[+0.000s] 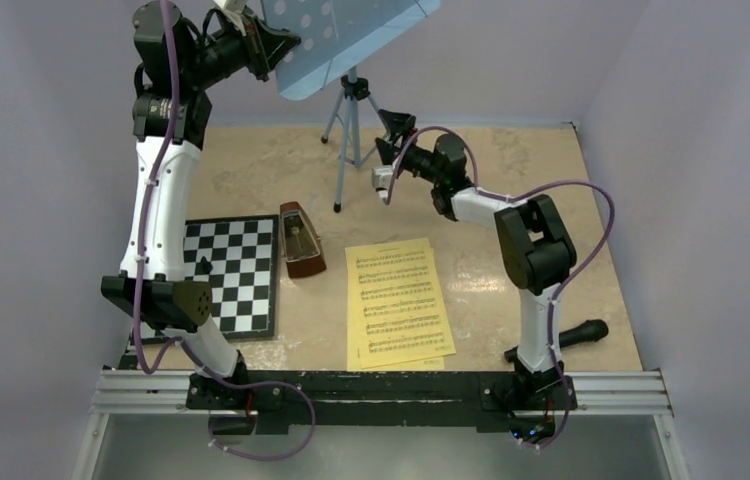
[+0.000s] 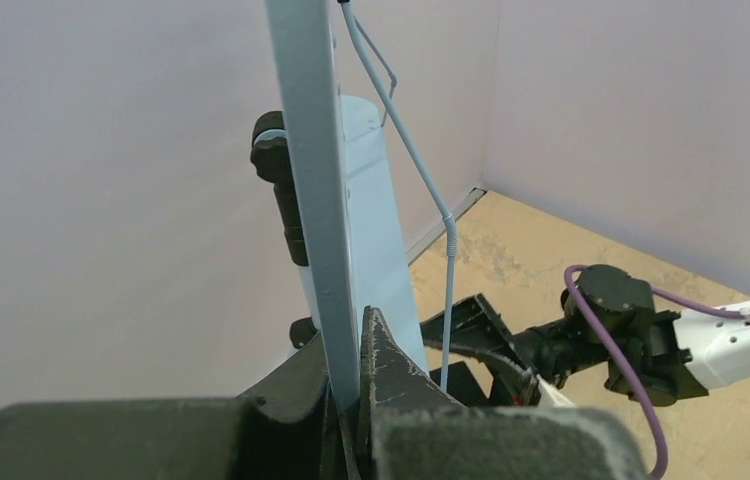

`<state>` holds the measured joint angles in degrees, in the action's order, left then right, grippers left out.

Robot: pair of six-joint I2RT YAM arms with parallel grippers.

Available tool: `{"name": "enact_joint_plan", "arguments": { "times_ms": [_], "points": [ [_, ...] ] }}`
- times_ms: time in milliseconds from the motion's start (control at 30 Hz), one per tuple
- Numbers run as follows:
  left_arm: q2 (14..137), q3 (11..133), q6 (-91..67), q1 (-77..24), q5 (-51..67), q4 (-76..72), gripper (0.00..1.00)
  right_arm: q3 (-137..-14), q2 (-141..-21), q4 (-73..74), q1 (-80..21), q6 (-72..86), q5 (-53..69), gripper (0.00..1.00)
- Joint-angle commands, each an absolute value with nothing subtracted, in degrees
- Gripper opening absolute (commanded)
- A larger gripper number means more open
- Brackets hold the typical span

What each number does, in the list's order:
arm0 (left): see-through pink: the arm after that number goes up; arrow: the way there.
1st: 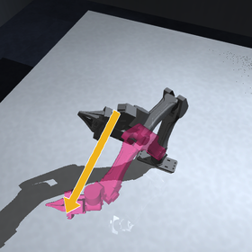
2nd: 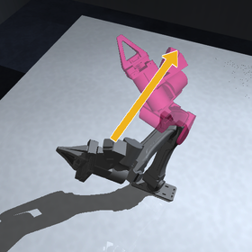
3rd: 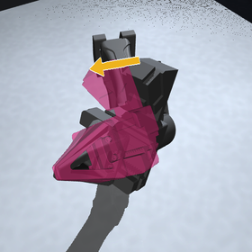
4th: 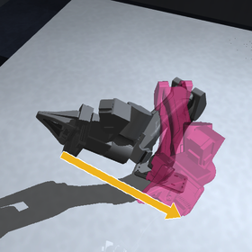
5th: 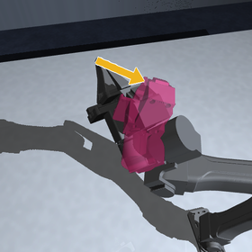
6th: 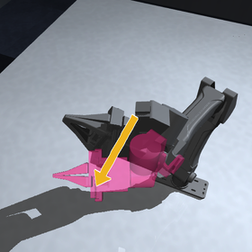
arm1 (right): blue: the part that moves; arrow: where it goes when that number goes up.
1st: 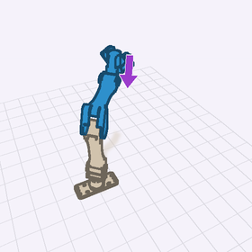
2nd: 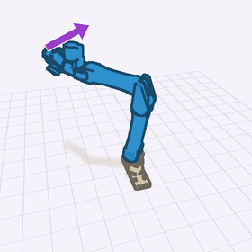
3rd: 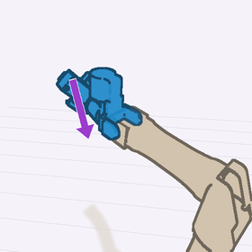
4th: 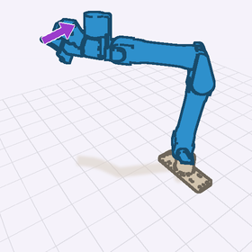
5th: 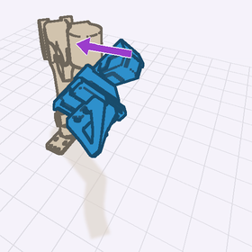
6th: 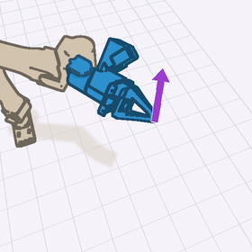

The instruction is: Pack up the instrument practice props

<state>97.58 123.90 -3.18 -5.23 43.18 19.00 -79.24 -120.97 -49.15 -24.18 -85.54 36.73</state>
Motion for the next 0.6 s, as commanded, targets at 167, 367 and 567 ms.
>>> {"name": "enact_joint_plan", "arguments": {
  "times_ms": [167,367,567],
  "points": [
    [99.9,125.0,-2.4,-4.8,45.9,18.7,0.0,-80.2,-98.2,-29.1,-20.4,-42.3,14.8,0.92],
    [99.9,124.6,-2.3,-4.8,47.3,17.8,0.0,-89.6,-94.4,-0.5,-13.2,-10.4,23.6,0.97],
    [100.0,124.5,-1.9,-4.5,49.3,16.7,0.0,-90.8,-93.4,5.2,-12.4,-6.9,30.3,0.97]
  ]
}}
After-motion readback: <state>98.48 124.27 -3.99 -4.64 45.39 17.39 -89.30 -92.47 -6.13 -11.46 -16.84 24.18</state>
